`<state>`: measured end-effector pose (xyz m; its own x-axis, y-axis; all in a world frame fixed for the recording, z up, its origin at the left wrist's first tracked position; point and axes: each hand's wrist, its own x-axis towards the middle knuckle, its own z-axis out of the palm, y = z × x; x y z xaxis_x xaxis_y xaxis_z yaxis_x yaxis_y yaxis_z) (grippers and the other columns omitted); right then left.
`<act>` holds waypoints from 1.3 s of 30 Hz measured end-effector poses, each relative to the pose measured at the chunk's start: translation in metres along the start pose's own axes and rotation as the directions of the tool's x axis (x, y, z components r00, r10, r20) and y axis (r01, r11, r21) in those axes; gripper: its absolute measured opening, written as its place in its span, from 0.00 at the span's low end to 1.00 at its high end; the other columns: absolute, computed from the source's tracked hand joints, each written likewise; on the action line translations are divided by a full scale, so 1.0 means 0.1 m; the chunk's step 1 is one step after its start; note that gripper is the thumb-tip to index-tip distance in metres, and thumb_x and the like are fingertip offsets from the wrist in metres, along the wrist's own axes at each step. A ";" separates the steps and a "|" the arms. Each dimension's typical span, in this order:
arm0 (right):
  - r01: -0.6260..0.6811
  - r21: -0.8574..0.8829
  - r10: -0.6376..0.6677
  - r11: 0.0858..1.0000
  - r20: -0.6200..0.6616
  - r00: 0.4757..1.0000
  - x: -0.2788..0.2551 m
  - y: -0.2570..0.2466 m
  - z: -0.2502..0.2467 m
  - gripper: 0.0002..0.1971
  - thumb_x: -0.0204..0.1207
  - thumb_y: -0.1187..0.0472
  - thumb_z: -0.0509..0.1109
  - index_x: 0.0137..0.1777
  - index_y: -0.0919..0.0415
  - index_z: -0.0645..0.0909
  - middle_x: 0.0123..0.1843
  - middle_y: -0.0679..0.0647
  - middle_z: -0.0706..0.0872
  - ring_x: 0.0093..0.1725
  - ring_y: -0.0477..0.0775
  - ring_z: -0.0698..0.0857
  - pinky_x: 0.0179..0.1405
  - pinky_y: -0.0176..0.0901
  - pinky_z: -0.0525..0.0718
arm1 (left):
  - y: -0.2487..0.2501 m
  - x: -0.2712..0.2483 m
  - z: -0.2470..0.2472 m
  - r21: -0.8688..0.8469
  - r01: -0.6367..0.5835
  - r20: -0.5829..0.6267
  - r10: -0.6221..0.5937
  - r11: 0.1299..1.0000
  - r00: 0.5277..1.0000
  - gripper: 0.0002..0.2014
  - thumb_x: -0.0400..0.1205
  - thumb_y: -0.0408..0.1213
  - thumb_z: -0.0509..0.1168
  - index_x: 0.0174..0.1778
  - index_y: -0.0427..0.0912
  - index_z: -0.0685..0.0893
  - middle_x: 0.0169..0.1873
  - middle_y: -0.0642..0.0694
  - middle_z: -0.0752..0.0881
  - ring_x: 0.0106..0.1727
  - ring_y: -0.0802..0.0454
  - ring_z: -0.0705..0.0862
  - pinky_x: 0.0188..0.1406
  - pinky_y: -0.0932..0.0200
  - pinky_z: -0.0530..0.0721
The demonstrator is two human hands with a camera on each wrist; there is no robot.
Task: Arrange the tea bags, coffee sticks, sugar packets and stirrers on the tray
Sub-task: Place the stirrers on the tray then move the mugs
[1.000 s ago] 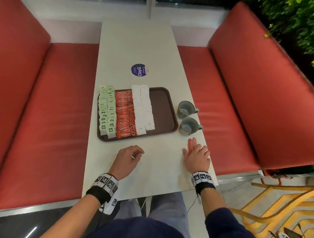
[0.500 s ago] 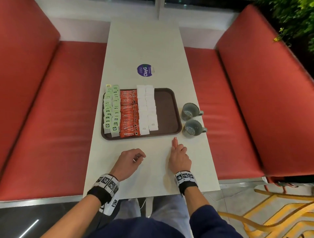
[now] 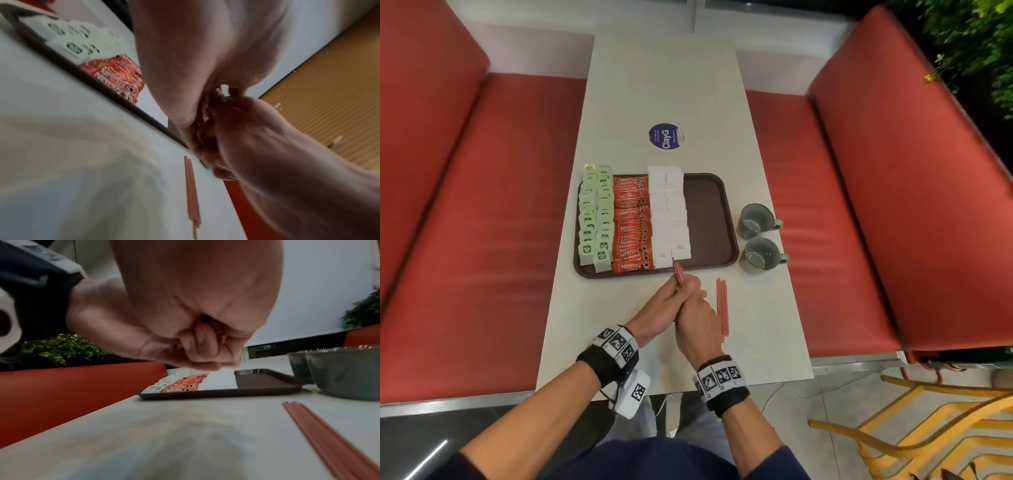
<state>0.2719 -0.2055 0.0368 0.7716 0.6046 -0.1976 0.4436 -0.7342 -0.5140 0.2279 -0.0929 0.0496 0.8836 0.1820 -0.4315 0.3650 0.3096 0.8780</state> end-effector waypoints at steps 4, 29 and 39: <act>-0.009 0.406 -0.014 0.914 0.053 0.999 -0.02 -0.07 0.07 0.31 0.91 0.33 0.46 0.85 0.50 0.64 0.73 0.56 0.82 0.68 0.56 0.87 0.69 0.57 0.88 | -0.12 0.08 -0.04 -0.015 -0.045 -0.108 0.043 0.999 0.993 0.16 0.97 0.48 0.58 0.67 0.43 0.86 0.65 0.48 0.94 0.72 0.49 0.89 0.77 0.45 0.84; 0.335 0.020 -0.336 0.942 0.043 0.941 0.08 0.16 0.00 0.28 0.99 0.51 0.56 0.97 0.50 0.57 0.99 0.49 0.55 0.91 0.57 0.70 0.82 0.52 0.80 | -0.58 0.57 -0.05 0.501 -0.070 -0.210 0.200 0.863 0.957 0.11 0.89 0.27 0.71 0.39 0.32 0.84 0.32 0.41 0.84 0.34 0.56 0.82 0.37 0.53 0.85; 0.207 0.175 -0.230 0.962 0.117 0.966 0.63 0.13 -0.58 0.00 0.89 0.58 0.72 0.56 0.52 0.84 0.52 0.48 0.85 0.54 0.50 0.81 0.53 0.49 0.83 | -0.39 0.68 0.00 0.466 -0.061 -0.209 0.177 0.883 0.962 0.16 0.80 0.31 0.66 0.35 0.60 0.86 0.33 0.52 0.88 0.38 0.52 0.86 0.35 0.52 0.85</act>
<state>0.3523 -0.1949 0.0662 0.5902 0.7889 -0.1709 0.5070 -0.5271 -0.6820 0.2739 -0.0929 -0.0141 0.8528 0.4252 -0.3033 0.4053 -0.1726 0.8977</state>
